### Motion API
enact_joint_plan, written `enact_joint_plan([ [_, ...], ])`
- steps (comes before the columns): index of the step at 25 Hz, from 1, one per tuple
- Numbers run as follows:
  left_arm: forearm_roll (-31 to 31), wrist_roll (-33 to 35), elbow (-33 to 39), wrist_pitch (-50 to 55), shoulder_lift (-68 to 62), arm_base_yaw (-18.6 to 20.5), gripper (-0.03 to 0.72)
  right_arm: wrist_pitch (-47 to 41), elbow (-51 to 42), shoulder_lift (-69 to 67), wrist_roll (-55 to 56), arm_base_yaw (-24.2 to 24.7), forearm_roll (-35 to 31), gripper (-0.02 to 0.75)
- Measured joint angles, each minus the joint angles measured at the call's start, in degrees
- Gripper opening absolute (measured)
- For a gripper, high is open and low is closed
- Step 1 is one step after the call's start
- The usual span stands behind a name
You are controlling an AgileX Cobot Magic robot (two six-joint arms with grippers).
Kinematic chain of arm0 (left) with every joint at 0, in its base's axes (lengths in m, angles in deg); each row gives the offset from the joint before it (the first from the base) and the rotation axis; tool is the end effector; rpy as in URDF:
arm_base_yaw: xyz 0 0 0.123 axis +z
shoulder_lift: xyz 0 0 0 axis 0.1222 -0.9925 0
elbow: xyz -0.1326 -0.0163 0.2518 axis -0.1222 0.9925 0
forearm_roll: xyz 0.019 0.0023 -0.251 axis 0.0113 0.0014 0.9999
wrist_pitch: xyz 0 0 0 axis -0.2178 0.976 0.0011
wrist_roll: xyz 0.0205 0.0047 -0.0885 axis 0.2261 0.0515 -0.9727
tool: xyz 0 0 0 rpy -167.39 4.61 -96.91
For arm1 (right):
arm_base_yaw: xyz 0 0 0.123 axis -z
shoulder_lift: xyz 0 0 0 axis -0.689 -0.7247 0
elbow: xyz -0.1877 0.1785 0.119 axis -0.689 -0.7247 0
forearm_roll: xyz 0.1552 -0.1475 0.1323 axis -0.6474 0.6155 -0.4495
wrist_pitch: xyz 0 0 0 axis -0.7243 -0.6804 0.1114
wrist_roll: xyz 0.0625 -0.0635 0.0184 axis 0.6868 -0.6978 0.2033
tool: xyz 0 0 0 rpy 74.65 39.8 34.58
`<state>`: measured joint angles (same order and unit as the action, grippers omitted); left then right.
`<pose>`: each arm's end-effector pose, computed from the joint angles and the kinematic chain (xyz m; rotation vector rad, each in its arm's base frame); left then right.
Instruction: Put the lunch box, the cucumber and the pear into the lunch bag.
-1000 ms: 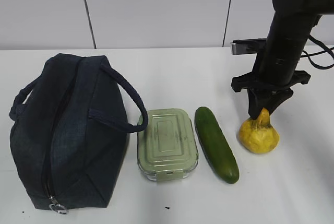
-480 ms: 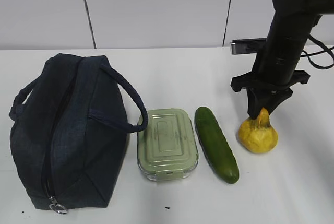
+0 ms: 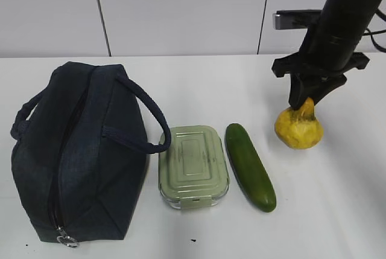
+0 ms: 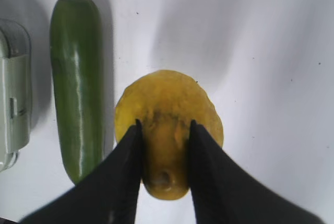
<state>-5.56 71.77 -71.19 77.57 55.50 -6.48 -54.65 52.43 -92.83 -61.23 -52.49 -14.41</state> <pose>-0.0127 -0.0001 0.2788 0.0219 2.0502 0.0249 0.3845 0.0714 0.2481 -0.3250 3.0073 0.1886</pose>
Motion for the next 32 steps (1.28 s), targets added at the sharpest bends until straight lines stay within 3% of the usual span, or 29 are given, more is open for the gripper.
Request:
enact_joint_plan([
  [10, 1.4, 0.0, 0.0, -0.05, -0.13, 0.0, 0.238, -0.42, 3.83, 5.94, -1.83, 0.0, -6.76, 0.227],
  [14, 6.1, 0.0, -0.84, -3.4, -3.0, 0.0, 0.241, -0.67, 5.11, 6.91, -3.99, 0.0, -12.99, 0.227],
  [19, 18.49, 0.19, -0.95, -13.76, -12.59, 0.0, 0.254, -0.79, 5.11, 7.06, -6.59, 0.0, -19.23, 0.227],
  [25, 33.36, 12.92, -1.18, -16.03, -32.91, 0.0, 0.356, -0.9, 5.11, 7.06, -9.54, -0.12, -26.32, 0.227],
  [32, 44.06, 25.08, -3.83, -17.8, -50.92, -0.12, 0.383, -0.9, 5.11, 7.06, -11.84, -3.42, -30.17, 0.227],
])
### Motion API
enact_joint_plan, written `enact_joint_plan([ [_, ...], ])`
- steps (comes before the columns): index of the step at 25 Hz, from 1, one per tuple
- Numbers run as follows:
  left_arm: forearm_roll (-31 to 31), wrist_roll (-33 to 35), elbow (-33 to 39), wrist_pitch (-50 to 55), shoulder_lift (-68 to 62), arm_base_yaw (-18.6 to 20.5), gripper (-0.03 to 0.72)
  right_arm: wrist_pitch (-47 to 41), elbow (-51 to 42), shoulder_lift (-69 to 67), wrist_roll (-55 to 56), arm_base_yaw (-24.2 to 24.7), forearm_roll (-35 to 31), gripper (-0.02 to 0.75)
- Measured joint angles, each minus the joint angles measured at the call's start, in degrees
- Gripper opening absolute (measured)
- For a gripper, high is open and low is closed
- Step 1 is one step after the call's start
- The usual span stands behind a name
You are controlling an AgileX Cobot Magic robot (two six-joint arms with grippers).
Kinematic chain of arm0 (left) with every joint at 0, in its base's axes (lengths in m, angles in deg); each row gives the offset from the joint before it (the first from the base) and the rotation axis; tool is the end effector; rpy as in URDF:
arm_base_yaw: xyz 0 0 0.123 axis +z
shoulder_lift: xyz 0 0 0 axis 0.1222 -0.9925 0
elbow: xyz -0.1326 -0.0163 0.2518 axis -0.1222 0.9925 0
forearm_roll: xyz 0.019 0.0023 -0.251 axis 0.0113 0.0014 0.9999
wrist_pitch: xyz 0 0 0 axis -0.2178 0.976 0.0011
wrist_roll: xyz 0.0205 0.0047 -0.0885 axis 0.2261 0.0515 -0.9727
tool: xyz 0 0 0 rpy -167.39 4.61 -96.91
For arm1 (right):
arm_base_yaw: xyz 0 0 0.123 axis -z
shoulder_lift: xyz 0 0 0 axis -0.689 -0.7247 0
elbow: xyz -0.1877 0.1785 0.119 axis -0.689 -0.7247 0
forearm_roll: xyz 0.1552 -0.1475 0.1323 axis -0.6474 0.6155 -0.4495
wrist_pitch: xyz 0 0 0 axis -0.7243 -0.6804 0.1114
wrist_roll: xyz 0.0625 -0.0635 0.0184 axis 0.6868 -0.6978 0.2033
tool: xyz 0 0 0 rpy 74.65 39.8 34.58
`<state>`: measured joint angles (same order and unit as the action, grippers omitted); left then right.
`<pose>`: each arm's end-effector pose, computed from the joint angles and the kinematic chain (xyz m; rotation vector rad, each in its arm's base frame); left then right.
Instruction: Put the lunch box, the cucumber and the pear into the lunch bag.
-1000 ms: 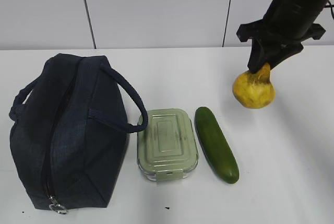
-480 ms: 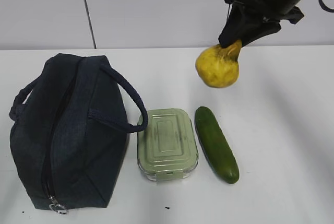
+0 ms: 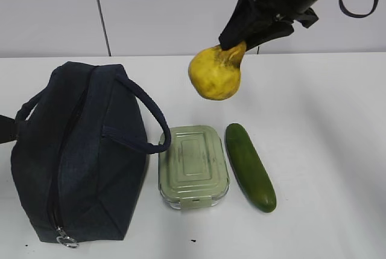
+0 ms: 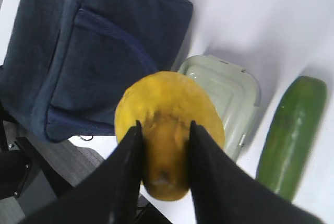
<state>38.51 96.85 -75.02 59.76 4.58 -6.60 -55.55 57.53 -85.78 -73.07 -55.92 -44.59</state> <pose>0.1507 -0.0442 0.2787 0.0870 2.3587 -0.6792 0.3591 0.1322 0.3363 -0.5250 2.6260 0.8822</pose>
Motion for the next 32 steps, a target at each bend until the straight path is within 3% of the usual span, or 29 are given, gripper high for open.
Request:
enact_joint_plan([
  [6, 0.57, 2.19, -0.45, 1.08, -7.28, -0.07, 0.348, 0.0, 0.0, 0.0, -0.7, -3.91, -1.46, 0.226],
  [13, 0.57, 4.13, -0.45, 1.15, -10.96, -0.07, 0.09, 1.58, 0.0, 0.0, -4.47, -8.19, -7.91, 0.226],
  [17, 0.57, 4.35, -0.5, 0.86, -12.7, -0.07, -0.002, 4.74, 0.0, 0.0, -7.95, -9.63, -14.1, 0.226],
  [24, 2.46, 4.63, -0.56, 0.38, -14.39, -0.07, -0.012, 7.96, 0.11, -1.34, -14.81, -9.86, -24.24, 0.226],
  [32, 16.81, 8.86, -0.56, -0.33, -14.68, -0.07, -0.013, 9.5, 2.28, -8.52, -20.83, -9.86, -31.48, 0.226],
])
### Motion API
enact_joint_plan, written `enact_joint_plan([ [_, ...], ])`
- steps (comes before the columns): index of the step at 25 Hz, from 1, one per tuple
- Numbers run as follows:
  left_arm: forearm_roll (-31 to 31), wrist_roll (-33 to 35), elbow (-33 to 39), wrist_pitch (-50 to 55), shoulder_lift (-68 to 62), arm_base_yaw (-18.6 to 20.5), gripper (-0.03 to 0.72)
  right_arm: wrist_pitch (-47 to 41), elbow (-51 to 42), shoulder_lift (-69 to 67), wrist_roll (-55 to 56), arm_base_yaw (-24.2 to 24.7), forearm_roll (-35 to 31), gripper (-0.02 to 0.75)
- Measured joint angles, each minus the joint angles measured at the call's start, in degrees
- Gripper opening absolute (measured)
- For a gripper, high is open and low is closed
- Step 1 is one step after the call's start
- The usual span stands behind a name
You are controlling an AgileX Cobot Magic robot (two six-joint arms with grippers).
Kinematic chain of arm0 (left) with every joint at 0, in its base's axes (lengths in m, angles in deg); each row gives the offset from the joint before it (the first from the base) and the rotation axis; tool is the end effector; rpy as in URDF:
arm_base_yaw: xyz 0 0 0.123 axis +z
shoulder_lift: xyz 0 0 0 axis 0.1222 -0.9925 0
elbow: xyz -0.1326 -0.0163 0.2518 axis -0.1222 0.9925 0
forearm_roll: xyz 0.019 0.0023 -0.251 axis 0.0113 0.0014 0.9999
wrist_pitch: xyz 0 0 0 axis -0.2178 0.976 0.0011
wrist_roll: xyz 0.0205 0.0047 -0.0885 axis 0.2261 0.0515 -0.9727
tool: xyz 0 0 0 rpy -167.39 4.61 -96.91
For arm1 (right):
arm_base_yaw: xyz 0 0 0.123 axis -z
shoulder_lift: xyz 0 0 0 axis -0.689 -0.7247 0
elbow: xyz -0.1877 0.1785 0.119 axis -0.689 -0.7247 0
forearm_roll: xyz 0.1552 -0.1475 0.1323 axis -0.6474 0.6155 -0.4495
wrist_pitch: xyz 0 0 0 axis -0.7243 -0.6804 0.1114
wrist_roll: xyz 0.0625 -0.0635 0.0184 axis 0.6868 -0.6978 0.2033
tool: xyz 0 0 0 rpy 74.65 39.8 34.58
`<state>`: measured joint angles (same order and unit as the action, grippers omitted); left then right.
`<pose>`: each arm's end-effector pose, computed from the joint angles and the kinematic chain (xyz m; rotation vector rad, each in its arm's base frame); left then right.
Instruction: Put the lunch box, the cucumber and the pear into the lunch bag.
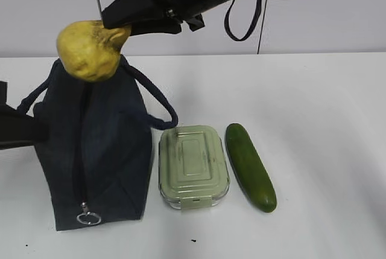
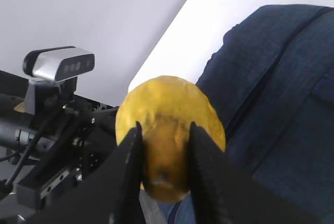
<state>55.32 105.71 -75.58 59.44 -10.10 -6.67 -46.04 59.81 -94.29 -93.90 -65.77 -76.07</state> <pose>0.1936 -0.0554 0.2519 -0.0490 2.4226 -0.9450 0.3690 0.2311 0.3259 -0.7013 2.1802 1.4099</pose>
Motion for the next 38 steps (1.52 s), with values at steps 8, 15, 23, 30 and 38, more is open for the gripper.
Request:
enact_joint_plan([
  [8, 2.94, 1.47, 0.0, 0.54, -1.33, 0.0, -0.013, 1.16, 8.28, -9.69, -1.45, 0.0, -1.47, 0.227],
  [15, 3.32, 2.34, 0.0, 0.73, -3.14, 0.0, -0.013, 2.11, 14.82, -16.51, -1.53, -0.98, 4.22, 0.227],
  [23, 3.51, 2.49, 0.0, 1.41, -3.14, 0.0, -0.013, 5.55, 16.04, -16.76, 3.07, -1.09, 18.3, 0.23],
  [30, 3.44, 2.49, 0.0, 1.46, -3.14, 0.0, -0.015, 10.5, 16.15, -16.76, 3.34, -3.54, 18.69, 0.389],
  [38, 5.29, 2.54, 0.0, 1.56, -5.54, 0.0, -0.015, 10.41, 16.25, -15.83, 3.5, -3.6, 22.42, 0.44],
])
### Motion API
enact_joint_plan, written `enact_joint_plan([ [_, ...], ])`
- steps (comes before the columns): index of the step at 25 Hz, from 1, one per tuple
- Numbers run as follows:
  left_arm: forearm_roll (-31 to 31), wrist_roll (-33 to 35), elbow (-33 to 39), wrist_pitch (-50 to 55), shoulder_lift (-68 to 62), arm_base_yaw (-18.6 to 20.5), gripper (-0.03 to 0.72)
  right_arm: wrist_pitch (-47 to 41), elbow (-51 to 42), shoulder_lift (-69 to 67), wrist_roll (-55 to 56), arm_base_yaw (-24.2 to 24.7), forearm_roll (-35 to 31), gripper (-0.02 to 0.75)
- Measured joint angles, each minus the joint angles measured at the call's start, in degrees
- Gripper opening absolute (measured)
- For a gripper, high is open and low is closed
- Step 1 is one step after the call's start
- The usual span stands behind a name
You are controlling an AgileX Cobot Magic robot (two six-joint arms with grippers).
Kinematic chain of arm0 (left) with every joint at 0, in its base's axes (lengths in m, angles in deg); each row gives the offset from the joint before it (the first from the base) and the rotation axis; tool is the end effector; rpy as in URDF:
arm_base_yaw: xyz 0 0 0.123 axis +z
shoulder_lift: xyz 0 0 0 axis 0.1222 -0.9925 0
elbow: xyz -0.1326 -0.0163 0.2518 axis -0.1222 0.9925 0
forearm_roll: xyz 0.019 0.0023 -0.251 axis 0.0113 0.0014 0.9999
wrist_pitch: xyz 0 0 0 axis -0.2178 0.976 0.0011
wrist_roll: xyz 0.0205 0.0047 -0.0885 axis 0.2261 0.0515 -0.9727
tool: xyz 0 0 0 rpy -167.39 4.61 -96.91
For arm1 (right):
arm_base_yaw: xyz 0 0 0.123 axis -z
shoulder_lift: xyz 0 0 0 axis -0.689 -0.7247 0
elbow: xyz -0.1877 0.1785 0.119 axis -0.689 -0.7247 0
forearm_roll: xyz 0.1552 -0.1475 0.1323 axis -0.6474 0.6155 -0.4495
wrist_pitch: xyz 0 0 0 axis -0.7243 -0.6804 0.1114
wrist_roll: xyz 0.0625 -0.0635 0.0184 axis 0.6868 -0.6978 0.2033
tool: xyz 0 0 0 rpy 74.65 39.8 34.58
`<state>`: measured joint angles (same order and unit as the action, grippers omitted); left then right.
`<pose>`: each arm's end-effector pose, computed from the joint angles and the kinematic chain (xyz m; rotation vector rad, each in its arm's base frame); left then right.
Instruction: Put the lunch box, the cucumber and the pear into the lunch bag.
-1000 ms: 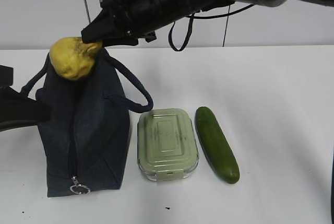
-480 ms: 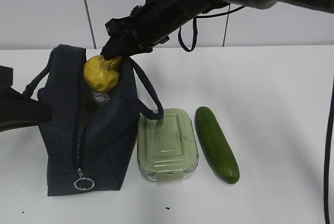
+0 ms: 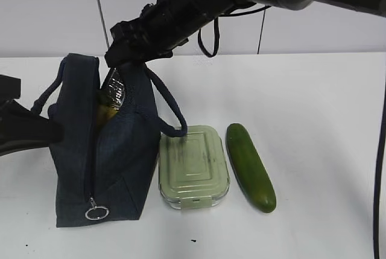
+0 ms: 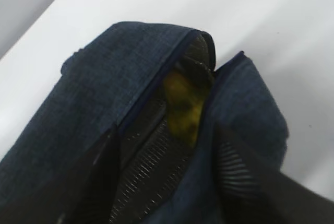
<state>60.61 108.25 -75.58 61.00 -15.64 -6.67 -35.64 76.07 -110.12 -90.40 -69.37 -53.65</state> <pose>0.2060 -0.0596 0.2375 -0.1086 2.4610 -1.0523 0.4306 0.2652 0.2595 -0.8318 2.2568 0.9165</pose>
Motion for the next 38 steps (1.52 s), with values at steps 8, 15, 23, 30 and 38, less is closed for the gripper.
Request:
enact_joint_plan([
  [8, 9.21, 2.56, 0.0, 1.56, -4.77, -0.04, -0.015, -7.86, 0.0, 7.45, 11.49, 2.66, 22.73, 0.43],
  [15, 15.3, 5.76, 0.0, 2.56, -6.74, -0.04, -0.015, -19.71, 0.12, 8.75, 24.6, 4.13, 38.27, 0.428],
  [23, 12.74, 9.43, 0.0, 6.67, -8.32, -0.04, -0.015, -19.82, -5.69, 8.27, 28.72, 4.13, 38.91, 0.428],
  [30, 10.72, 10.32, -0.1, 8.02, -8.32, -0.04, -0.015, -19.72, -16.82, 8.03, 29.05, 4.13, 39.4, 0.512],
  [38, 9.62, 10.32, -0.1, 8.23, -8.32, -0.04, -0.015, -19.27, -20.57, 5.4, 29.89, 4.13, 39.6, 0.538],
])
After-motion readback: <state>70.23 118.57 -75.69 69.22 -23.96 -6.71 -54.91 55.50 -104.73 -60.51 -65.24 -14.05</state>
